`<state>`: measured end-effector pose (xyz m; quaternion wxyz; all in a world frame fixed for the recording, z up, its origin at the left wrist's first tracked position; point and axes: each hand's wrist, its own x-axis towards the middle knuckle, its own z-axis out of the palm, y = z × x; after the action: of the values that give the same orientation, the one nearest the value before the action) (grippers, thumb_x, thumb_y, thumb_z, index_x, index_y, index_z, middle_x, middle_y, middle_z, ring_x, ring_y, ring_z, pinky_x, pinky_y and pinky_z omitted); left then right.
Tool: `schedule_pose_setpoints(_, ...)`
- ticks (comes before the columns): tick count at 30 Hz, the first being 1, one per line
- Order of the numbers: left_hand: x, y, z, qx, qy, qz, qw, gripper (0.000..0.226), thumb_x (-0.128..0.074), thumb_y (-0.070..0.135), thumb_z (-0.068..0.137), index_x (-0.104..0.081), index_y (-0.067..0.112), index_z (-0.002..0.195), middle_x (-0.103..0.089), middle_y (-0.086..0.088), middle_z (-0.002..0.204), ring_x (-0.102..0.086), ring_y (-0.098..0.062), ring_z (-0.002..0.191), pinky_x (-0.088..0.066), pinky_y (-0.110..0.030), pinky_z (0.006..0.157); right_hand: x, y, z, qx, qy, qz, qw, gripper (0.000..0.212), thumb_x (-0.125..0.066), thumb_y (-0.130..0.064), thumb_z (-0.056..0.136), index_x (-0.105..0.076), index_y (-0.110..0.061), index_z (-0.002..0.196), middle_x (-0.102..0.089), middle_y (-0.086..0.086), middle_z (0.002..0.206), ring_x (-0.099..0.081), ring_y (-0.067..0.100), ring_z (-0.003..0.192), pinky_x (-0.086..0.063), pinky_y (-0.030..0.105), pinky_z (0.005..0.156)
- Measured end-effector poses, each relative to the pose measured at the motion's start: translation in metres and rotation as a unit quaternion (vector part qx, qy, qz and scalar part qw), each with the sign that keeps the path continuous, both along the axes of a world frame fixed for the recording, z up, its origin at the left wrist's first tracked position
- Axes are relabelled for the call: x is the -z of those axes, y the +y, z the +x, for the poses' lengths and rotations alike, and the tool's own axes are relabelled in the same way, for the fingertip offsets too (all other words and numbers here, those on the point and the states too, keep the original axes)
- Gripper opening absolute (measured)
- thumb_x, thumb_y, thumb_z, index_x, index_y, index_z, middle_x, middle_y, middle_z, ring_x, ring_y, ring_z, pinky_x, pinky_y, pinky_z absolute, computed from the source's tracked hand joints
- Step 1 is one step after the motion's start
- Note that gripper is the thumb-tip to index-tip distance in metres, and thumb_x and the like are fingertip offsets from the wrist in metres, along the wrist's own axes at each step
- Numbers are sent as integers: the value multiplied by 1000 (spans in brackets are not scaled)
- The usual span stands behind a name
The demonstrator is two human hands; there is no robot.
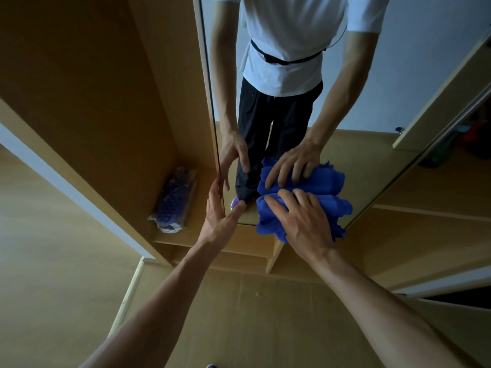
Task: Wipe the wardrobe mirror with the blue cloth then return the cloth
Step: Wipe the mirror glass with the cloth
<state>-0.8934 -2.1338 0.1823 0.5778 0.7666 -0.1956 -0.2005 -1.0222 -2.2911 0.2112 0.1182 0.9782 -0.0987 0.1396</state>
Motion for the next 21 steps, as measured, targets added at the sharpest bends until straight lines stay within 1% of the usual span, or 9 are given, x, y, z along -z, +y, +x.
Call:
schedule_pose_setpoints(2,-2,-1,-2,-3,-3,6,1000,89,-61,52,87,-10,40,159,-21,6,165,-22,-8,149,-27,-35,112,-10,-6,-5,5,-33,15,999,67,-78,-8,72,-57,-18,135,-59,11,124,-54,33,102,-45,45,87)
schedule_pose_setpoints(5,-6,-4,-5,-15,2,11,1000,94,-61,50,85,-10,33,161,-19,3,167,-20,-12,152,-26,-41,119,-28,-17,-13,5,-74,16,997,74,-78,-8,69,-55,-19,138,-58,10,126,-54,33,105,-45,47,90)
schedule_pose_setpoints(9,-9,-11,-9,-28,-8,30,999,100,-62,50,82,-6,29,162,-17,-1,167,-19,-16,152,-26,-42,119,-46,-27,-18,2,-108,11,994,76,-82,-17,71,-52,-23,140,-55,7,128,-51,31,111,-42,46,96)
schedule_pose_setpoints(11,-9,-14,-11,-33,-11,42,999,103,-62,51,81,-3,28,162,-13,-1,168,-18,-18,152,-26,-43,120,-49,-30,-20,4,-108,11,994,77,-84,-19,70,-52,-24,141,-55,6,130,-51,30,113,-42,46,98)
schedule_pose_setpoints(16,-7,-17,-12,-39,-14,52,998,105,-63,52,80,0,30,162,-10,-2,169,-16,-20,154,-26,-48,121,-38,-32,-24,2,-90,8,996,69,-78,-14,74,-56,-22,138,-57,10,133,-54,34,115,-42,49,99)
schedule_pose_setpoints(21,-4,-17,-12,-46,-7,47,998,108,-65,52,79,0,29,162,-9,-2,170,-15,-18,154,-24,-45,121,-11,-37,-30,16,-63,15,998,76,-84,-10,67,-57,-21,136,-57,10,132,-53,36,114,-43,49,97)
